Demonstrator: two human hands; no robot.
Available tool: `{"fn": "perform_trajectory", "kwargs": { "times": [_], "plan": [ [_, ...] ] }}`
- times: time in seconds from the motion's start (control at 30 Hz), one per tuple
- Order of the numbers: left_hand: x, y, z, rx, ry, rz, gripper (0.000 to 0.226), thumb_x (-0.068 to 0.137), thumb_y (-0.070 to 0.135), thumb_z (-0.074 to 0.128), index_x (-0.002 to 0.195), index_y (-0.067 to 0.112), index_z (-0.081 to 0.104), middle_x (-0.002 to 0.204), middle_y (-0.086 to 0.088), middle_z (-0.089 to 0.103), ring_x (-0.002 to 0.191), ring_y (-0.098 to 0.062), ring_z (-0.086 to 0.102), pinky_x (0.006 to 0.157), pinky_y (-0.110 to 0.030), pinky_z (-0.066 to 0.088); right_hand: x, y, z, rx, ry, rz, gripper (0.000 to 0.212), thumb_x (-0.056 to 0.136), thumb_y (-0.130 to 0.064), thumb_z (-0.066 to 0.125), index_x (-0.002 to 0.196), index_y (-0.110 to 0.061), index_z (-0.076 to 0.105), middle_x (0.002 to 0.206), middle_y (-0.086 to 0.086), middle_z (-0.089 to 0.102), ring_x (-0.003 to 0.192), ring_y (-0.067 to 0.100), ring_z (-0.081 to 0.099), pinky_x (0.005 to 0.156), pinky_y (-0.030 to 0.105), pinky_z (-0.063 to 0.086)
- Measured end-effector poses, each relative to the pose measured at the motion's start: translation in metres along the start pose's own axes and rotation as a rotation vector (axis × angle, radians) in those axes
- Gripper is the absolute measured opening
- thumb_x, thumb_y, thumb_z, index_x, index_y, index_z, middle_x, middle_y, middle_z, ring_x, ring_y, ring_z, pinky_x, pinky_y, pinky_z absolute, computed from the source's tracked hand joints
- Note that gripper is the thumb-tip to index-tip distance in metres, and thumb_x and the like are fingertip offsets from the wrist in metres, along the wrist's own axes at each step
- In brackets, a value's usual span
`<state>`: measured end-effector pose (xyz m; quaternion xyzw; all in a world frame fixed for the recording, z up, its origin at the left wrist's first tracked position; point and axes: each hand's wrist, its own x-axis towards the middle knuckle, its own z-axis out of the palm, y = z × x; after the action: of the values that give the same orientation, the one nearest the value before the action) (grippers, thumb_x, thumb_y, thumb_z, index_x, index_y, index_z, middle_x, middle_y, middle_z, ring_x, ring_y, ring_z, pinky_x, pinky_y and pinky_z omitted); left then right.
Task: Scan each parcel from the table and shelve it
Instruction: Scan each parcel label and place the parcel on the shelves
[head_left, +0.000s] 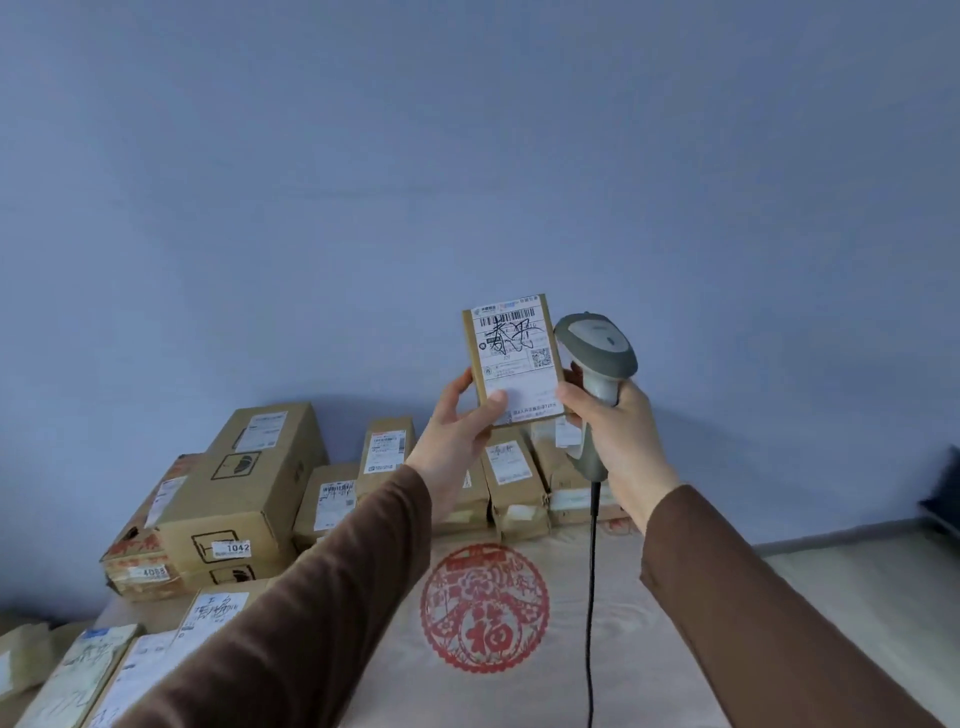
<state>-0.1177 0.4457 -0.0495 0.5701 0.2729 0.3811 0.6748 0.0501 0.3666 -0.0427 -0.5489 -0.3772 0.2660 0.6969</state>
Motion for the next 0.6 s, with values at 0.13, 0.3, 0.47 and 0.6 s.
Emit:
{"fn": "perform_trajectory", "kwargs": {
  "times": [0.13, 0.3, 0.47, 0.6],
  "plan": [
    [0.001, 0.05, 0.021, 0.01, 0.001, 0.129, 0.07, 0.089, 0.037, 0.074, 0.151, 0.036, 0.042, 0.119, 0.006, 0.078, 0.119, -0.008, 0.068, 0.112, -0.025, 0.042, -0.001, -0.06, -0.004, -0.001, 0.067, -0.114, 0.013, 0.092, -0.024, 0.077, 0.104, -0.025, 0.071, 0.095, -0.006, 0.077, 0.088, 0.013, 0.071, 0.083, 0.032, 0.06],
    [0.005, 0.091, 0.031, 0.041, 0.033, 0.274, 0.073, 0.092, 0.036, 0.076, 0.155, 0.036, 0.039, 0.122, 0.0, 0.077, 0.121, -0.013, 0.068, 0.115, -0.033, 0.041, -0.019, -0.111, 0.0, -0.039, 0.077, -0.254, 0.012, 0.095, -0.035, 0.073, 0.1, -0.025, 0.068, 0.084, -0.01, 0.073, 0.07, 0.003, 0.068, 0.073, 0.029, 0.061],
    [0.004, 0.117, 0.037, 0.052, 0.049, 0.338, 0.07, 0.097, 0.032, 0.071, 0.158, 0.036, 0.037, 0.125, -0.001, 0.076, 0.126, -0.016, 0.065, 0.122, -0.043, 0.033, -0.038, -0.145, 0.011, -0.138, 0.011, -0.307, 0.025, 0.095, -0.05, 0.067, 0.102, -0.027, 0.064, 0.07, -0.01, 0.067, 0.054, 0.012, 0.063, 0.06, 0.036, 0.058],
    [-0.001, 0.128, 0.041, 0.062, 0.074, 0.367, 0.07, 0.1, 0.027, 0.068, 0.16, 0.034, 0.034, 0.126, -0.002, 0.075, 0.119, -0.013, 0.067, 0.118, -0.041, 0.036, -0.049, -0.158, 0.02, -0.132, -0.006, -0.357, 0.026, 0.096, -0.047, 0.068, 0.107, -0.025, 0.061, 0.066, -0.014, 0.065, 0.05, 0.008, 0.056, 0.05, 0.022, 0.05]
  ]
}}
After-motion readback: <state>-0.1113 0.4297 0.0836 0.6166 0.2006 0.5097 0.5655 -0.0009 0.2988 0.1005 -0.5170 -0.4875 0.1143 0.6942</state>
